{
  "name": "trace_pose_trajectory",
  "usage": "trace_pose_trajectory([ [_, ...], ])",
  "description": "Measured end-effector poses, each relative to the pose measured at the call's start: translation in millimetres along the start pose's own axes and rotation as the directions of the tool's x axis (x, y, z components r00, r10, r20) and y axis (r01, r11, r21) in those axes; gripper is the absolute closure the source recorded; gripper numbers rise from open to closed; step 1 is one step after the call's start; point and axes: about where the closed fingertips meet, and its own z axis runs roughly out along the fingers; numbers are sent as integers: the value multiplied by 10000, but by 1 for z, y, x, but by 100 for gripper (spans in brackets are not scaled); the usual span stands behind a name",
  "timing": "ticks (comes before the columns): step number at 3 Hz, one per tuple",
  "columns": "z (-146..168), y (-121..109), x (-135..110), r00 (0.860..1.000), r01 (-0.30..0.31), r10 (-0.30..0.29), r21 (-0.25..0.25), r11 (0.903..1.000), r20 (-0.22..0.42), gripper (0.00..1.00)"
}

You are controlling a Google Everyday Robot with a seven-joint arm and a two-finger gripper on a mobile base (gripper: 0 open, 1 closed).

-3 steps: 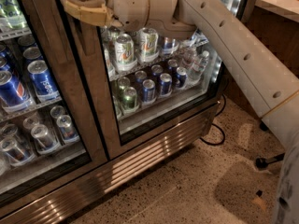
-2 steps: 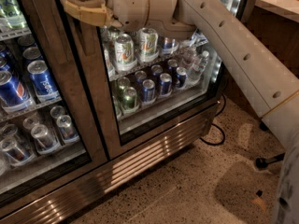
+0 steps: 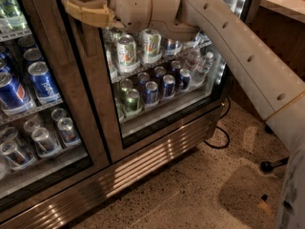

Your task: Open right fridge door

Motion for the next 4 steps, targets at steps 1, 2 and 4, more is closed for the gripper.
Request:
trace_pose_trajectory([
  [1,0,0,0,10000,0,0,0,10000,0,74],
  [2,0,0,0,10000,0,0,0,10000,0,52],
  [4,0,0,0,10000,0,0,-3,10000,2,0],
])
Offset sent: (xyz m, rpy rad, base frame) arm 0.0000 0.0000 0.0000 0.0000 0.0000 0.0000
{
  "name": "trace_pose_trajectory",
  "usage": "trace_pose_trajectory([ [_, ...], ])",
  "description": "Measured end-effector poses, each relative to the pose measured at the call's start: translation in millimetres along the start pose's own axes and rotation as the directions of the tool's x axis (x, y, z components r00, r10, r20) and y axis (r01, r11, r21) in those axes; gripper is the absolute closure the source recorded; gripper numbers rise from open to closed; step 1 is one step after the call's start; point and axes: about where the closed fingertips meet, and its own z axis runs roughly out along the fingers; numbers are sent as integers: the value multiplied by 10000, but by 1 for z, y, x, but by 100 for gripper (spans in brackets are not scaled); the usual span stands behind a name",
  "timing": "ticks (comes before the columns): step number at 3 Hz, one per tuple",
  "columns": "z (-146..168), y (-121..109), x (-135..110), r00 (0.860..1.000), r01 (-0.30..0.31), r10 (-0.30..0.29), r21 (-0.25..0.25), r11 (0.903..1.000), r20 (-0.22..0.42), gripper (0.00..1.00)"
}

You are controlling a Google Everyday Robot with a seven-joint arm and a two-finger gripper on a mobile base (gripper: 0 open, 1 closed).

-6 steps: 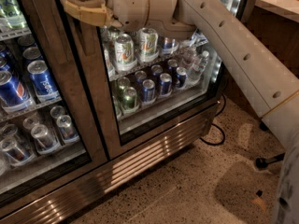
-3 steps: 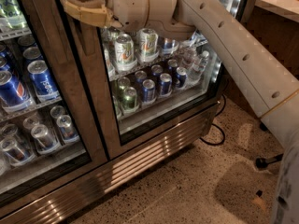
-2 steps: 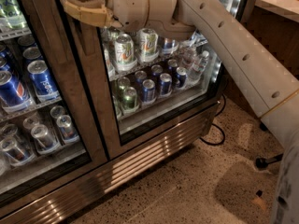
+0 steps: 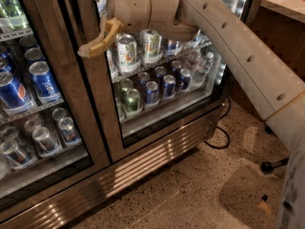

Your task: Open right fridge door

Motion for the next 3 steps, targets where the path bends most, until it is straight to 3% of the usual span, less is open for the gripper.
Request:
trace_pose_trajectory([
  [3,11,12,-10,9996,99,-100,45,9999,269,0],
])
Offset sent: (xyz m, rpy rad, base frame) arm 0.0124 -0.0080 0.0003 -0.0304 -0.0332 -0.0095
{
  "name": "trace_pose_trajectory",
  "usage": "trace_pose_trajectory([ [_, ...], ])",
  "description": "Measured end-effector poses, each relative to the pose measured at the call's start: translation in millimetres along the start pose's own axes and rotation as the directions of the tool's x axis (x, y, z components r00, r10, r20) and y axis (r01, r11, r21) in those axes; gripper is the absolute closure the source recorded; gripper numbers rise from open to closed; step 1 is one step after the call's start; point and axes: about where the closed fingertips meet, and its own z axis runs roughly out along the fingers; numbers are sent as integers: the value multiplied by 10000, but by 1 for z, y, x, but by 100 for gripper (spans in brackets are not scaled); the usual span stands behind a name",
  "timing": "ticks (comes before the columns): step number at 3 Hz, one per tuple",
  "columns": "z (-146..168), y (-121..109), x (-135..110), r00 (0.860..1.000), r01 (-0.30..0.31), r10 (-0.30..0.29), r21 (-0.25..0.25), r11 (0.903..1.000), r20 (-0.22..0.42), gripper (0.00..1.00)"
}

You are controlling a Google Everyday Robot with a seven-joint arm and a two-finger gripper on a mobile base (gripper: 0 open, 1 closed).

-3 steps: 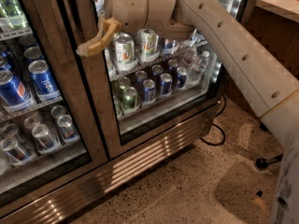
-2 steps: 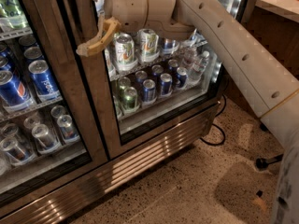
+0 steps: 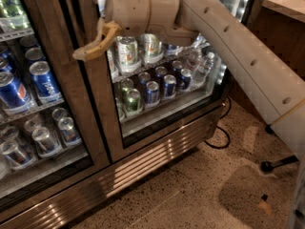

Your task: Open right fridge door

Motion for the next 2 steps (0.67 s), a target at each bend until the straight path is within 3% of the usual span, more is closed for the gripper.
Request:
trace_pose_trajectory([
  [2,5,6,-2,9998,66,-67,45,10000,202,0],
])
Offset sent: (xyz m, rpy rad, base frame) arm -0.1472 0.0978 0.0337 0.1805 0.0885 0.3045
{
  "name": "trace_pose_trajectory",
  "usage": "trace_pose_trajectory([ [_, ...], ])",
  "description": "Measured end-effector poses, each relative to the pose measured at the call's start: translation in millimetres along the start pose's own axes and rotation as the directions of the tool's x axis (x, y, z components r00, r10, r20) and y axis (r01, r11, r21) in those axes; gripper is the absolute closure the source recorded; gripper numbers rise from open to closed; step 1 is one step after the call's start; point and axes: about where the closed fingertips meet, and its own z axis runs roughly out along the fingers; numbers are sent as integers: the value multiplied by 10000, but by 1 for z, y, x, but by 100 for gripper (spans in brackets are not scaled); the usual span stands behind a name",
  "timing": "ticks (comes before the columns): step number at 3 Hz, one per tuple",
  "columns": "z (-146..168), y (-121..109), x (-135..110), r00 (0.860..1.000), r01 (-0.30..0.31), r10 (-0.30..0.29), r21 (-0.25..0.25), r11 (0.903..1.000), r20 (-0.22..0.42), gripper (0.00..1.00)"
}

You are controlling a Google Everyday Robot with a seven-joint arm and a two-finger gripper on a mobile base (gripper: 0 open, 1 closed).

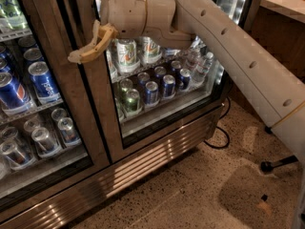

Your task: Open right fridge door

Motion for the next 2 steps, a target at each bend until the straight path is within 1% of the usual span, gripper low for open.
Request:
trace_pose_trajectory([
  [2,1,2,0,10000,-71,71,-7,10000,60,0],
])
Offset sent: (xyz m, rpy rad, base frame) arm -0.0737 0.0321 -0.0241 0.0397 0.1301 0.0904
